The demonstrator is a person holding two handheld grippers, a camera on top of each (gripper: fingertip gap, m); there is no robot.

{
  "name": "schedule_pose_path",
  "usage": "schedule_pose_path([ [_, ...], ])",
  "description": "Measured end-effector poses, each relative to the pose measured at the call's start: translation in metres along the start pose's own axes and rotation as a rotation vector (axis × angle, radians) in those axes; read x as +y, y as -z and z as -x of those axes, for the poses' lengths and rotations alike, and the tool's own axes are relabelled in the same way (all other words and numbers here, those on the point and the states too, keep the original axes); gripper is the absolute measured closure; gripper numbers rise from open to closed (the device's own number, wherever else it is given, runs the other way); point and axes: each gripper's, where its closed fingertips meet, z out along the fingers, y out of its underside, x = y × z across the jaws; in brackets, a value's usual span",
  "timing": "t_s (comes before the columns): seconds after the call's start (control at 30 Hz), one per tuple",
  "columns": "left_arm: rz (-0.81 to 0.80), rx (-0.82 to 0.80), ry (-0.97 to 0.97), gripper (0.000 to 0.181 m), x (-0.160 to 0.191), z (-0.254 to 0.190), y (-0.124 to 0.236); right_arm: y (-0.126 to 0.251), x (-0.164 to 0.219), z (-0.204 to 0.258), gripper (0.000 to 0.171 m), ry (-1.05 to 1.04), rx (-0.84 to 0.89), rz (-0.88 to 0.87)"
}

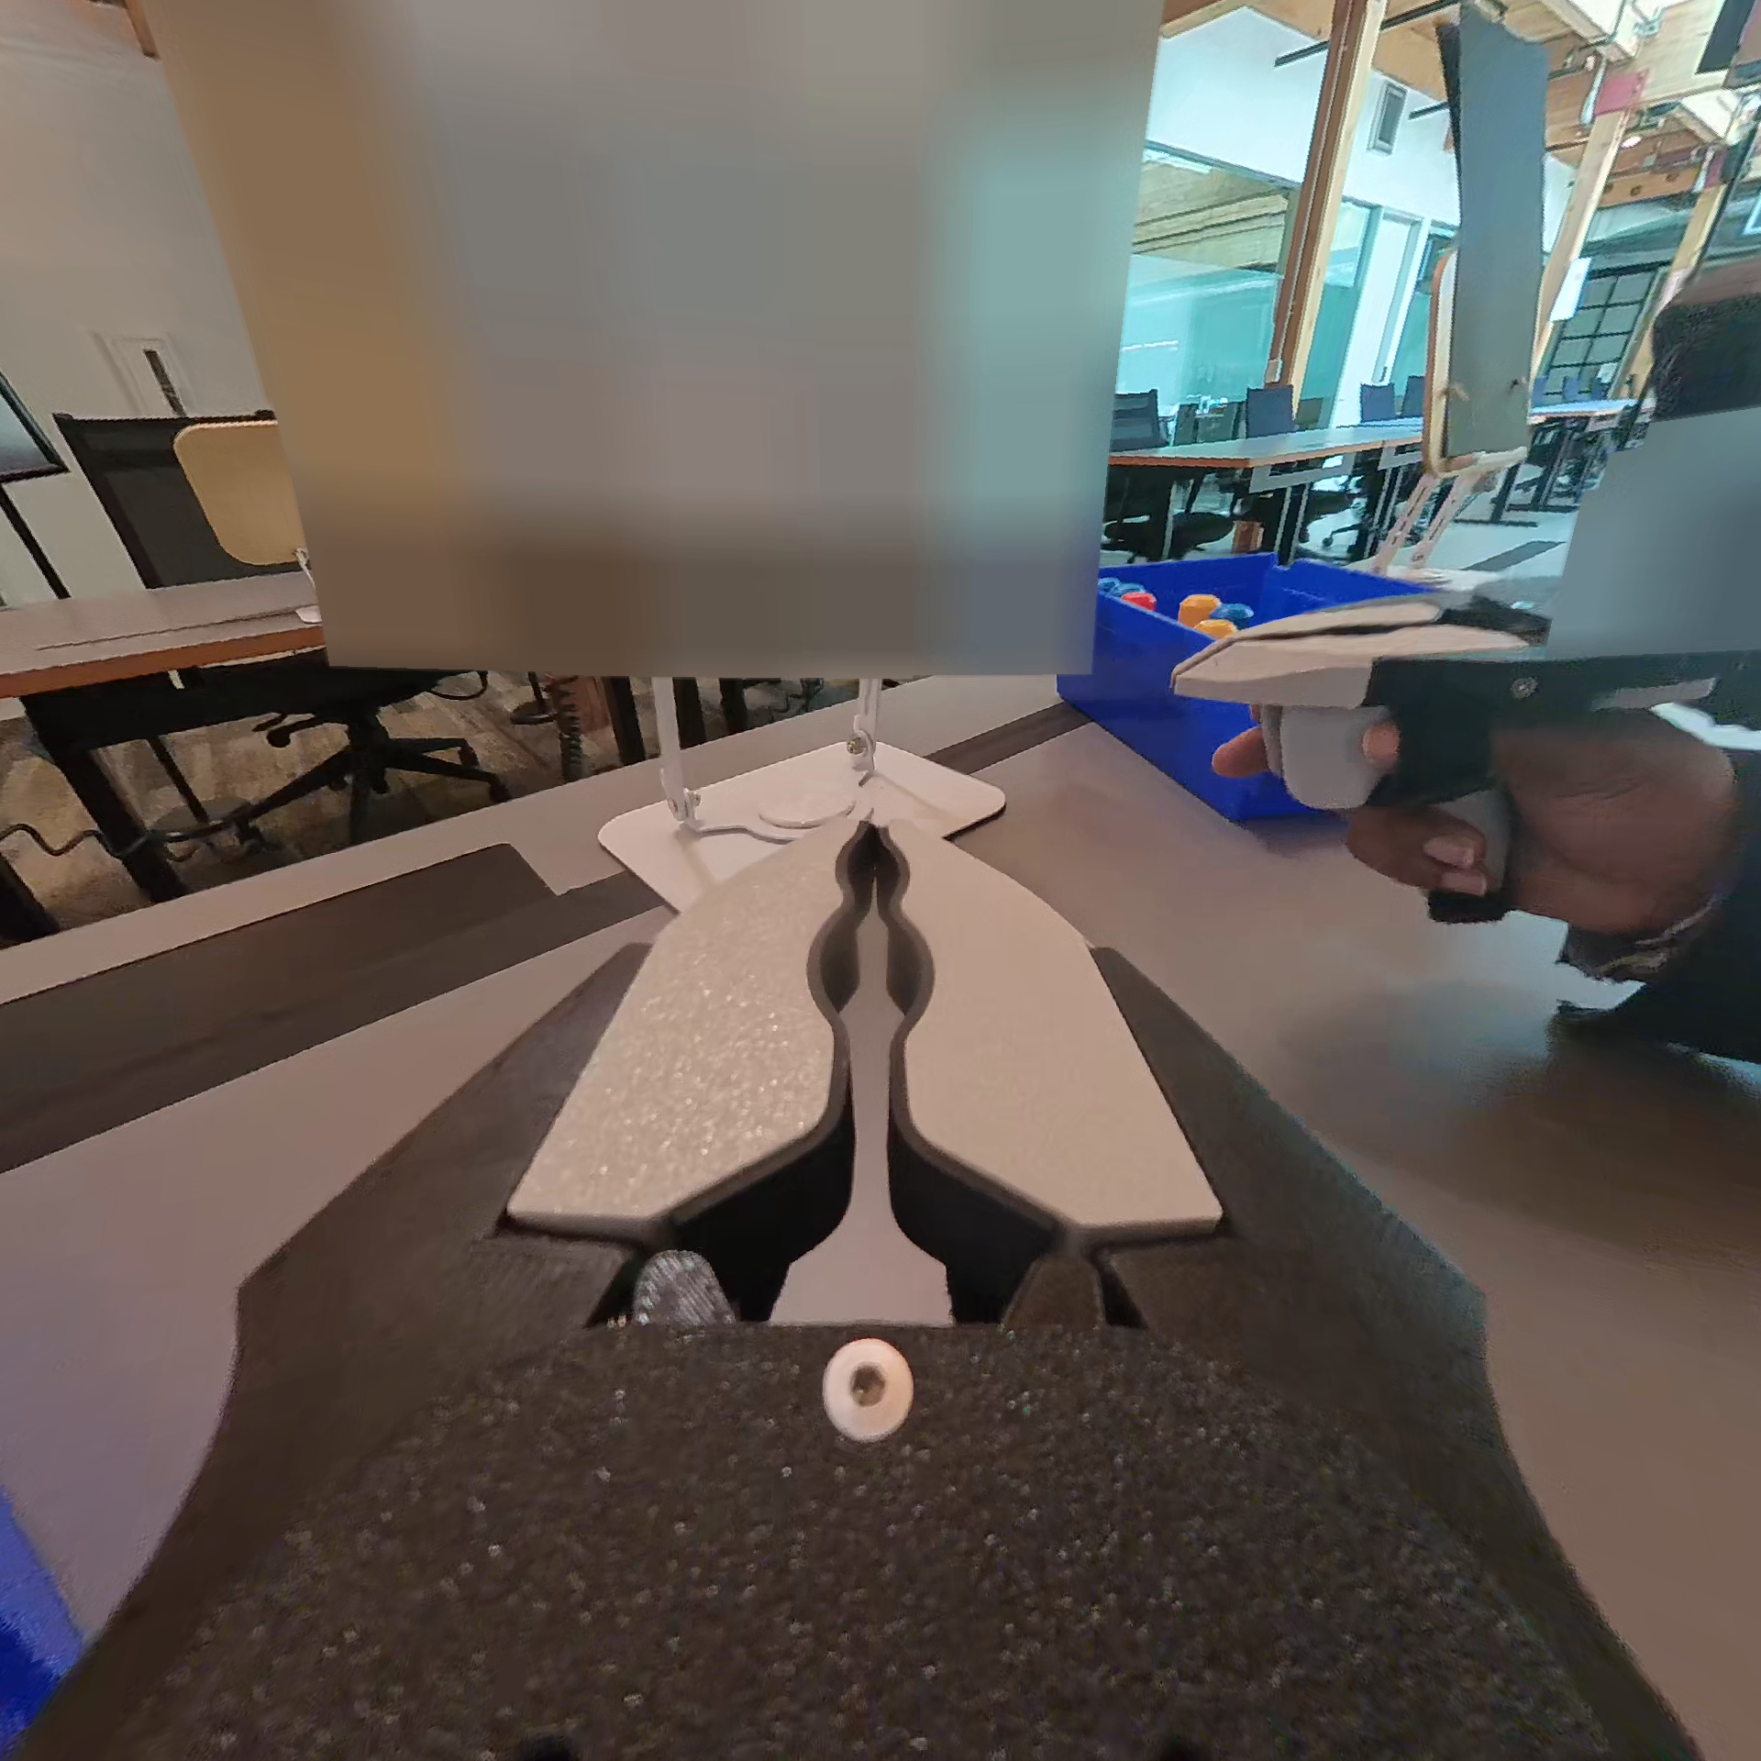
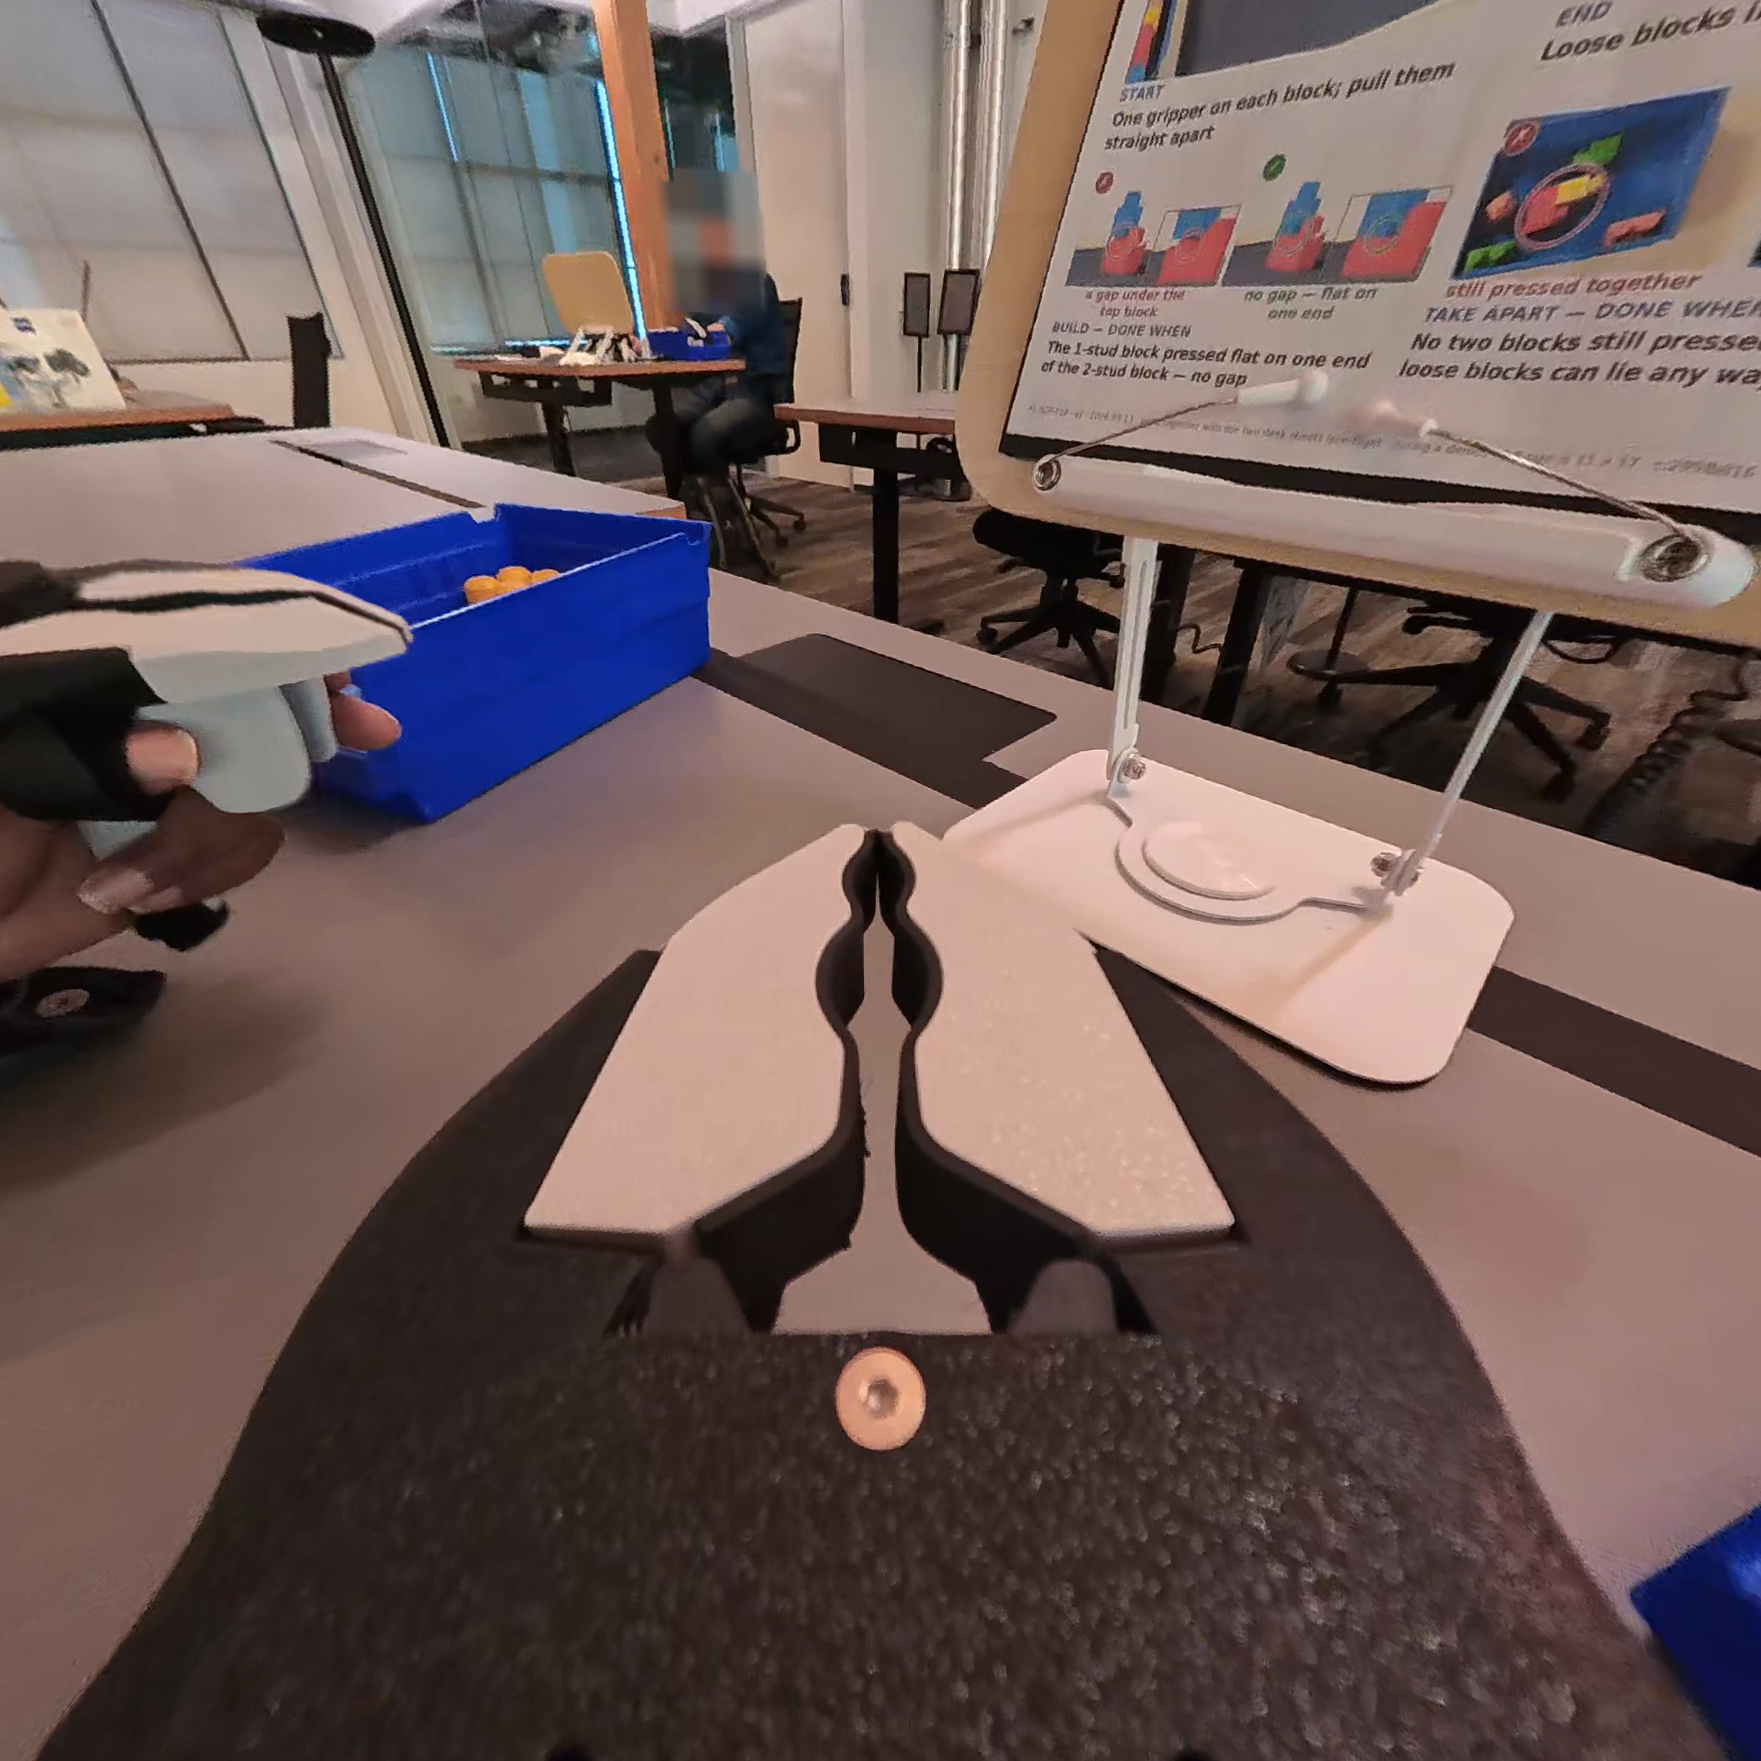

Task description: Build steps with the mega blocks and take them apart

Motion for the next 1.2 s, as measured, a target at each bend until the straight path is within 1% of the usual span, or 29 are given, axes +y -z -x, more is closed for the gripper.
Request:
schedule_pose_path([
  [0.07, -0.011, 0.0, -0.008, 0.181, -0.016, 0.003, 0.007, 0.0, 0.001, -0.002, 0.171, 0.01, 0.013, 0.001],
  [0.13, -0.013, -0.037, -0.042, 0.181, -0.041, 0.016, 0.019, 0.001, 0.001, -0.004, 0.171, 0.004, 0.022, -0.003],
  [0.2, -0.044, -0.1, -0.044, 0.181, -0.072, 0.038, 0.04, 0.002, 0.003, -0.008, 0.171, 0.001, 0.038, 0.005],
  [0.3, -0.033, -0.2, -0.017, 0.181, -0.105, 0.084, 0.076, 0.002, 0.006, -0.012, 0.171, -0.007, 0.051, 0.014],
  [0.43, 0.127, -0.285, -0.043, 0.181, -0.119, 0.143, 0.112, 0.001, 0.008, -0.012, 0.171, -0.009, 0.048, 0.021],
  [0.47, 0.196, -0.299, -0.057, 0.178, -0.116, 0.158, 0.118, 0.0, 0.009, -0.011, 0.171, -0.011, 0.047, 0.023],
  [0.53, 0.324, -0.345, -0.078, 0.167, -0.109, 0.188, 0.126, -0.001, 0.011, -0.01, 0.171, -0.016, 0.04, 0.027],
  [0.6, 0.475, -0.375, -0.11, 0.152, -0.094, 0.215, 0.129, -0.002, 0.013, -0.009, 0.171, -0.012, 0.035, 0.036],
  [0.67, 0.612, -0.375, -0.137, 0.142, -0.074, 0.235, 0.127, -0.002, 0.015, -0.008, 0.171, -0.001, 0.032, 0.046],
  [0.8, 0.826, -0.352, -0.141, 0.137, -0.031, 0.264, 0.117, -0.004, 0.019, -0.007, 0.171, 0.01, 0.027, 0.059],
  [0.97, 0.966, -0.356, -0.1, 0.137, 0.019, 0.294, 0.097, -0.003, 0.016, -0.004, 0.171, 0.013, 0.001, 0.041],
  [1.2, 1.043, -0.4, 0.008, 0.137, 0.078, 0.324, 0.066, -0.002, 0.016, -0.005, 0.171, 0.034, 0.001, 0.05],
])
